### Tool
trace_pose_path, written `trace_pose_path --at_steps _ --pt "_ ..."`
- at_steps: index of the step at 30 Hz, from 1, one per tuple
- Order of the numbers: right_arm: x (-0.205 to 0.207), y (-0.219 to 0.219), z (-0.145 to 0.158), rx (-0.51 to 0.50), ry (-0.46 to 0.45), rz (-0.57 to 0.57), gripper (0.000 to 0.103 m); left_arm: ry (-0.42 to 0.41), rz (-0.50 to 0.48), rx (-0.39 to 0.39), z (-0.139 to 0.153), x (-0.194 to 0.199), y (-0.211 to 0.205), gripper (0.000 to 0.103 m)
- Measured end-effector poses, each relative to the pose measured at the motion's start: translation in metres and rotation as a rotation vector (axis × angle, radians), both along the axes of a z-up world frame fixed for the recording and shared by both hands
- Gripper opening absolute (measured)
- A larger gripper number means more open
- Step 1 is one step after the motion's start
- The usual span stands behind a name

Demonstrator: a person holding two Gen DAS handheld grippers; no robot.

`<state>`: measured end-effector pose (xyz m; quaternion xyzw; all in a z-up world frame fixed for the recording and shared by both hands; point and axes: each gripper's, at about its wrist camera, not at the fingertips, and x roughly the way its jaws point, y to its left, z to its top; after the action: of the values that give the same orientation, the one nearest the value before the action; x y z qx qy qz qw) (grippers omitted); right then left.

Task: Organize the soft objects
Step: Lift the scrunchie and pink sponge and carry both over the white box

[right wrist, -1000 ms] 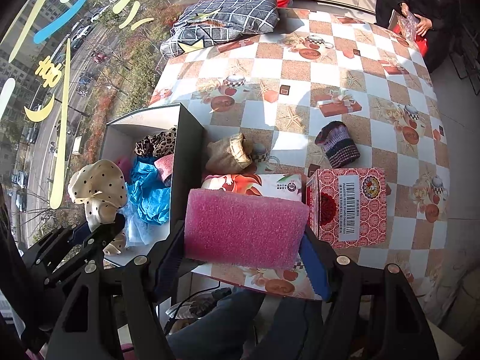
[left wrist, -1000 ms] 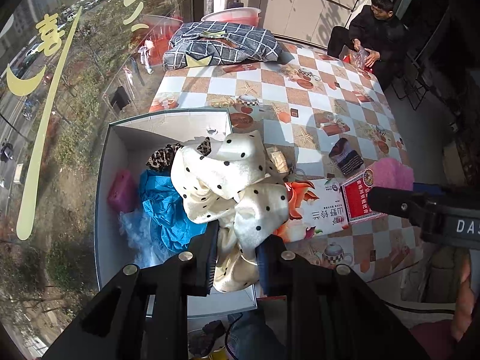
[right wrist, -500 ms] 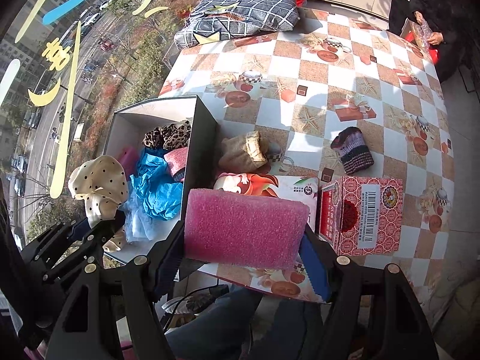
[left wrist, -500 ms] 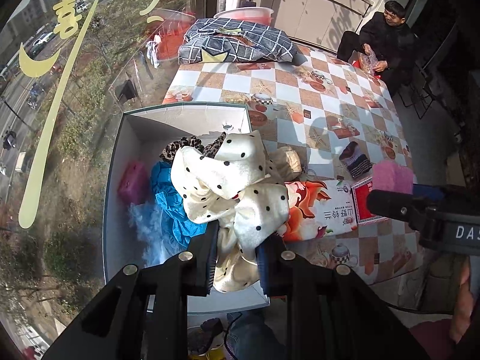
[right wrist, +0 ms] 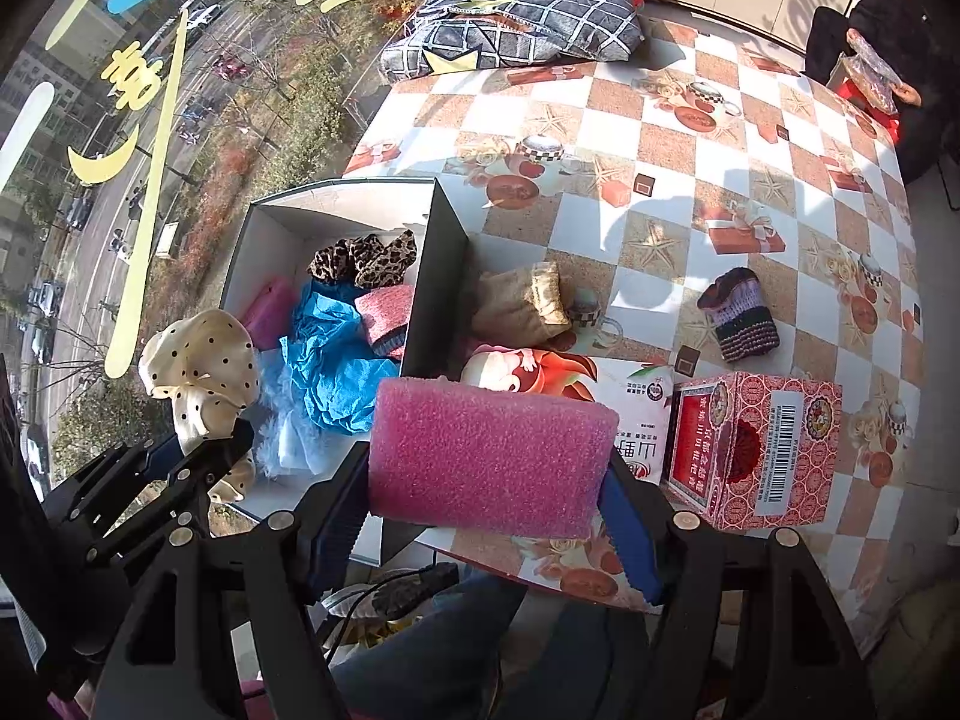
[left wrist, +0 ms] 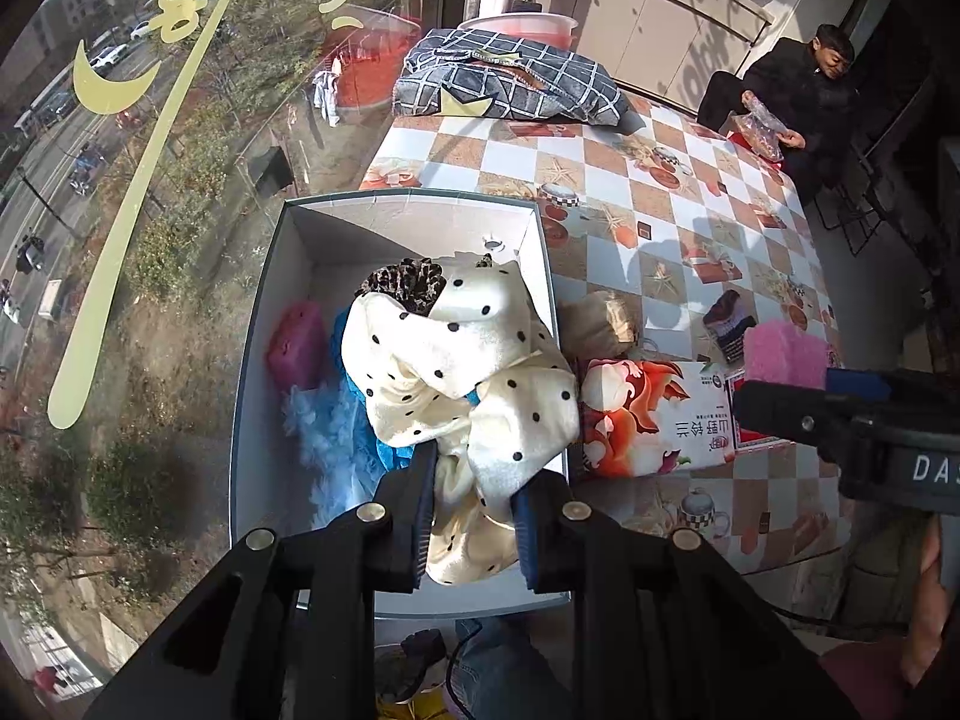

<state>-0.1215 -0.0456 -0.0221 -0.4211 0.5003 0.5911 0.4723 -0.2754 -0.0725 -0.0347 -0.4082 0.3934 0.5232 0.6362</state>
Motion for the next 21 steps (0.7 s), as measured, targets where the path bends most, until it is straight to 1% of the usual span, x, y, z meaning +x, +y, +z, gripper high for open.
trace_pose_path --at_steps 21 --pt "-0.027 0.012 -0.004 -0.006 -0.002 0.073 0.073 -0.002 0.038 -0.025 -0.007 -0.015 0.001 0.025"
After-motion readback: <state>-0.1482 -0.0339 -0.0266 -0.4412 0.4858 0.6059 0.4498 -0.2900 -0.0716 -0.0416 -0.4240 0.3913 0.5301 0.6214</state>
